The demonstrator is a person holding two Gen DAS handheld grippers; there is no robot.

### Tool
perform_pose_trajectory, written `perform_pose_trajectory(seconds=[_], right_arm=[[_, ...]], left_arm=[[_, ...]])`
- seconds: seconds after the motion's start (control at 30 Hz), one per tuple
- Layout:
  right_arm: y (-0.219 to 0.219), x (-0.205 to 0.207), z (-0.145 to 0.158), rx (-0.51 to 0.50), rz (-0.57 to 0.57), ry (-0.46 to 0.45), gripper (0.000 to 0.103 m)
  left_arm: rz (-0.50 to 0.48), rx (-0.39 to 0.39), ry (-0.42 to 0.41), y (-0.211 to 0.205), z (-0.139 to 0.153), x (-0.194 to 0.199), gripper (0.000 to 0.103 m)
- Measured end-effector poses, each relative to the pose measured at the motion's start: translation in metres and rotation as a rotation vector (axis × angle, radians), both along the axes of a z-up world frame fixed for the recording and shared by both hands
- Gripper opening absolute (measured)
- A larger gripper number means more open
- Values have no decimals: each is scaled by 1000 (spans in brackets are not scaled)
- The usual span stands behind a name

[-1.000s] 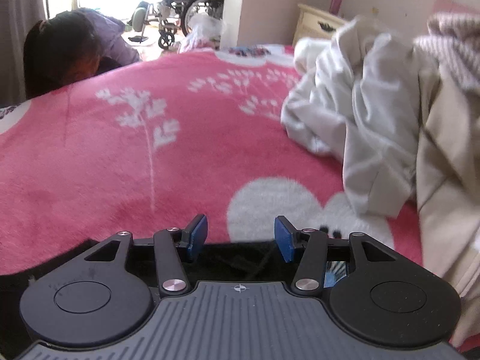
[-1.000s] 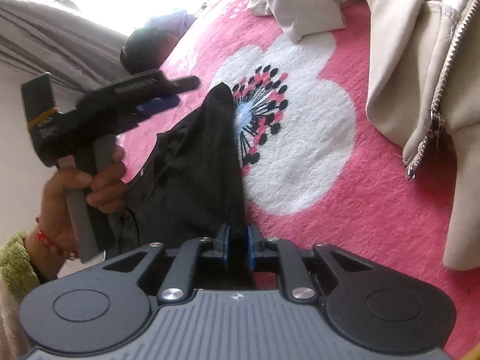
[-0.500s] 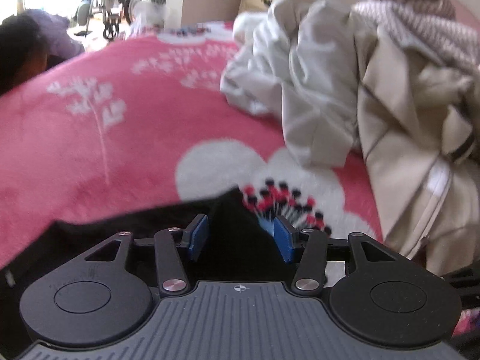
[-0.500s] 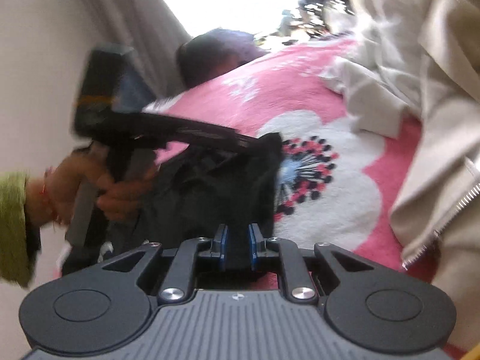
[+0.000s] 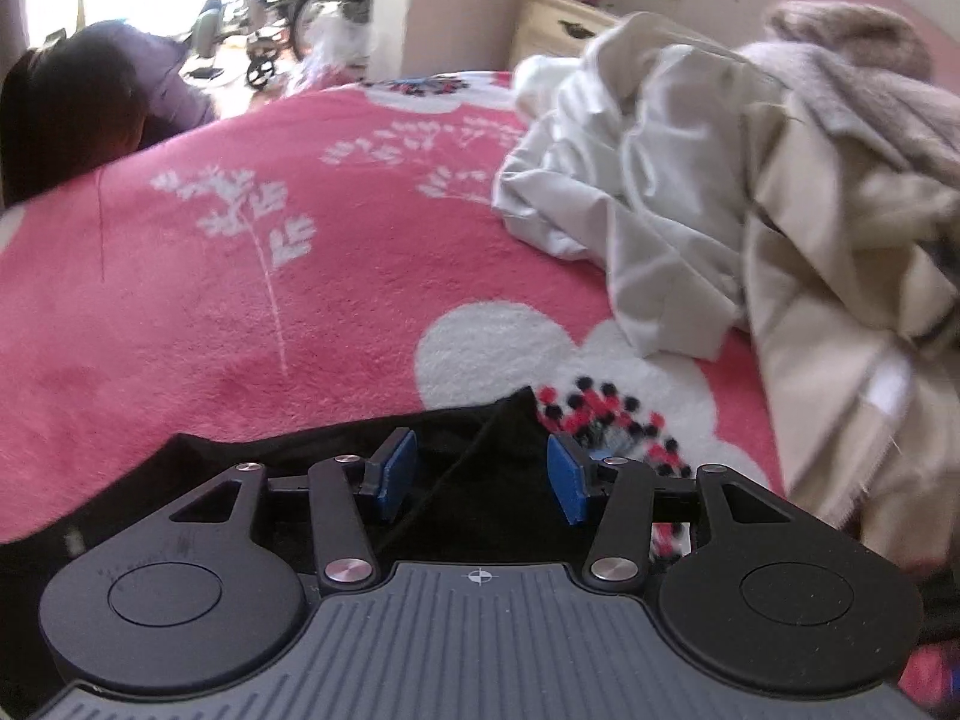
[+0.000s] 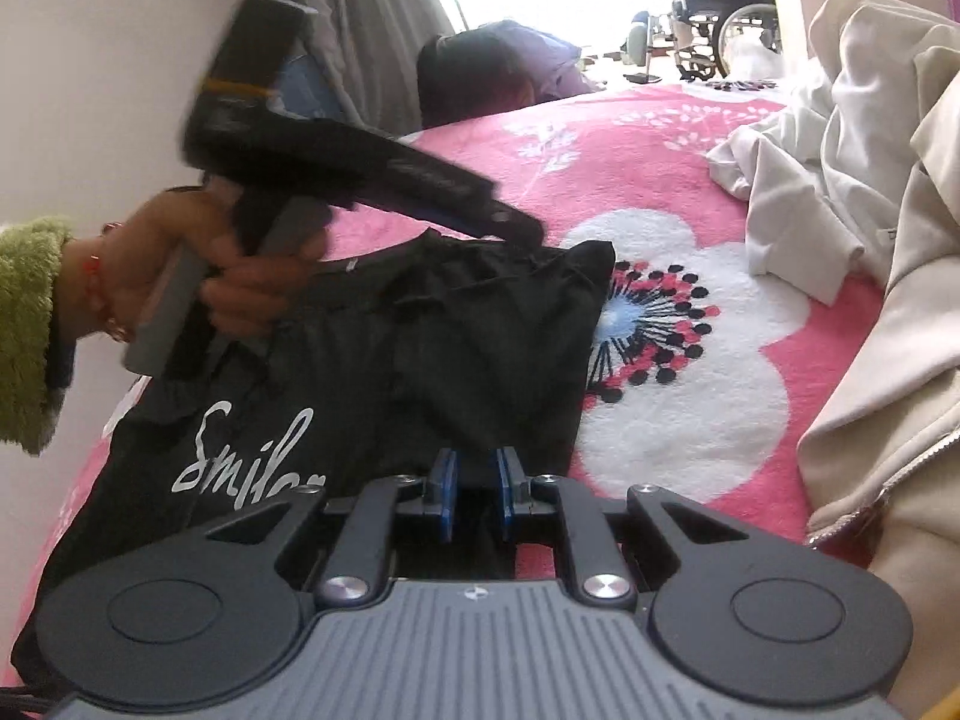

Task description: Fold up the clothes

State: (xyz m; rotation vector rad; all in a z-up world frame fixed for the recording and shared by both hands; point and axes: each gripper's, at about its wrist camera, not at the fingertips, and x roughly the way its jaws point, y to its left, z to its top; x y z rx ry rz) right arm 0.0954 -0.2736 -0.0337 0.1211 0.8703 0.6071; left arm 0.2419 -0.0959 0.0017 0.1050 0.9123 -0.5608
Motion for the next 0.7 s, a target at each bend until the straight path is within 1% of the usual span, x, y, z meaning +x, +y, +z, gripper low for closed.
perform_pose_trajectory(seconds=[0.1, 0.2, 0.27, 0.33, 0.43, 0.53, 0.6, 0.7], right_arm=[[0, -4, 2, -26, 30, -8, 15], [-1, -8, 5, -41, 40, -22, 15], [-3, -10, 9, -49, 36, -41, 15], [-6, -13, 16, -59, 34, -78, 15], [-11, -18, 31, -58, 13, -121, 16], [-14, -24, 45, -46, -16, -135, 16], [-15, -30, 55, -39, -33, -138, 16], [-14, -42, 73, -22, -59, -137, 16]], left_arm=[[-86, 71, -12, 4, 14, -21, 49], [-147, 145, -24, 15, 33, -46, 49], [-165, 187, -22, 28, 49, -63, 49], [-165, 222, -33, 45, 67, -81, 49], [-134, 263, -31, 79, 88, -115, 49], [-66, 280, -35, 117, 99, -155, 50], [2, 266, -30, 146, 100, -182, 50], [95, 248, -16, 184, 90, -216, 50]])
